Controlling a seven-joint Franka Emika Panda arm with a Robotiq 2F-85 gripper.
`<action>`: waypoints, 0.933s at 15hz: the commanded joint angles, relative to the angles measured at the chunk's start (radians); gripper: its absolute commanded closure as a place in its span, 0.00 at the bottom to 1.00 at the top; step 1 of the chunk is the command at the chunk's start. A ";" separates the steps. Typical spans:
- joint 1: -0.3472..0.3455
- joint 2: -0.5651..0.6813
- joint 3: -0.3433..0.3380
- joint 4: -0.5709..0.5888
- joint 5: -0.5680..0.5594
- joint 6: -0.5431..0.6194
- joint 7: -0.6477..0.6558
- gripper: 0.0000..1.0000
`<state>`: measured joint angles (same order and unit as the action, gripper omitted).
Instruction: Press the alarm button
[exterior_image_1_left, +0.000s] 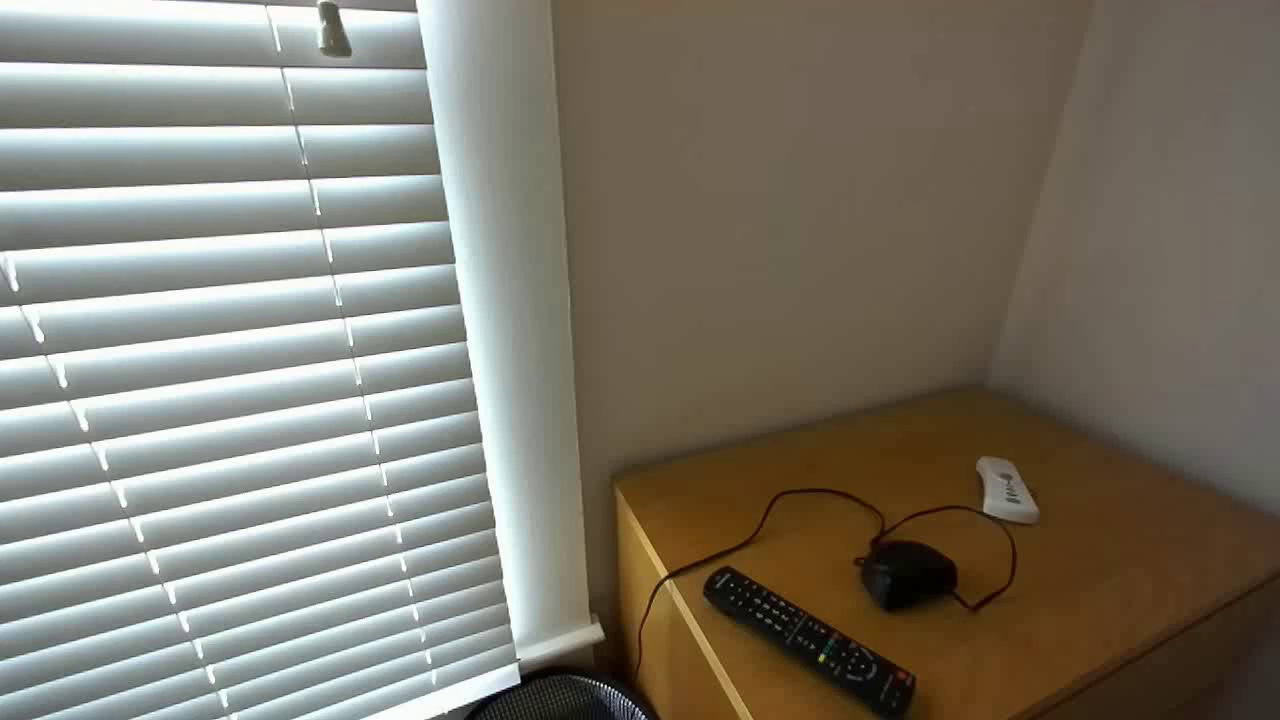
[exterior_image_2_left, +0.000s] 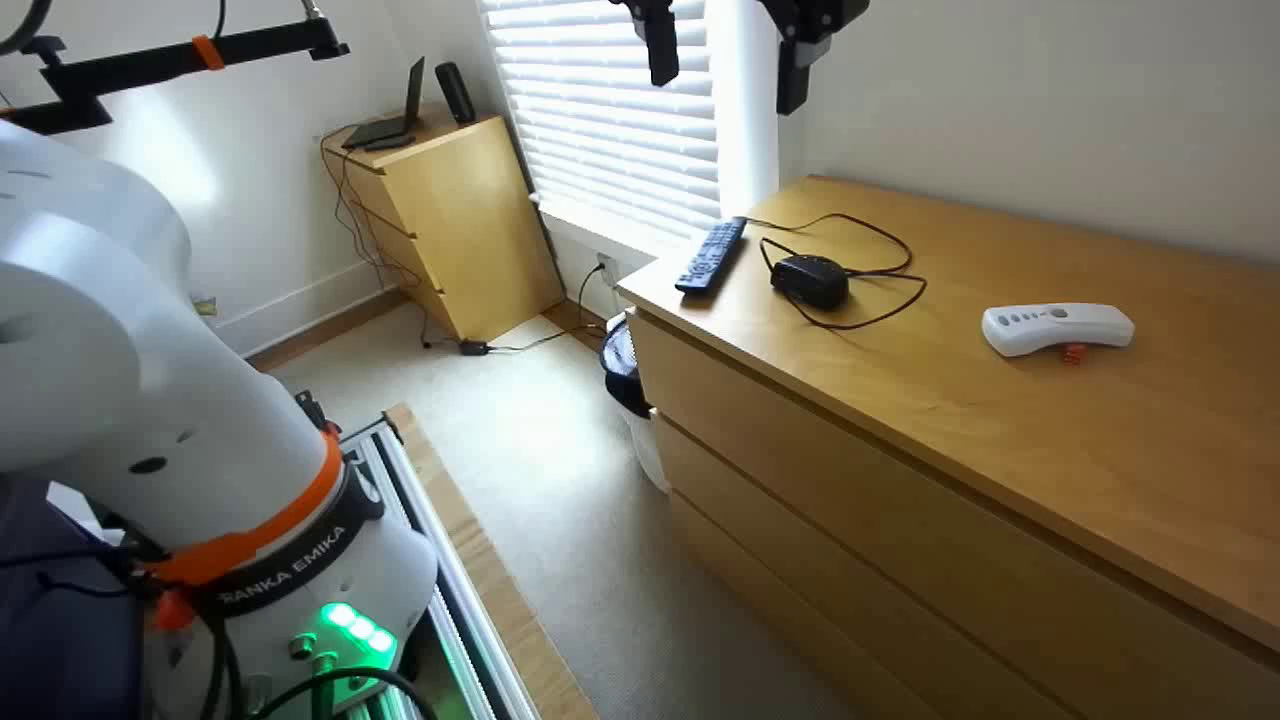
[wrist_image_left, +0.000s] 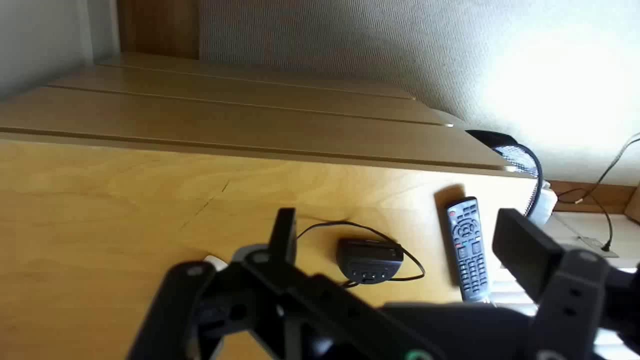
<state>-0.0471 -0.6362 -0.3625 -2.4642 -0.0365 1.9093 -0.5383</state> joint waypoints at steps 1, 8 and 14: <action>-0.015 0.004 0.013 0.002 0.009 -0.002 -0.008 0.00; -0.015 0.004 0.013 0.003 0.009 -0.002 -0.008 0.00; 0.045 -0.010 0.058 -0.073 0.091 0.110 -0.017 0.00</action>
<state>-0.0311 -0.6359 -0.3272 -2.4807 0.0063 1.9397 -0.5390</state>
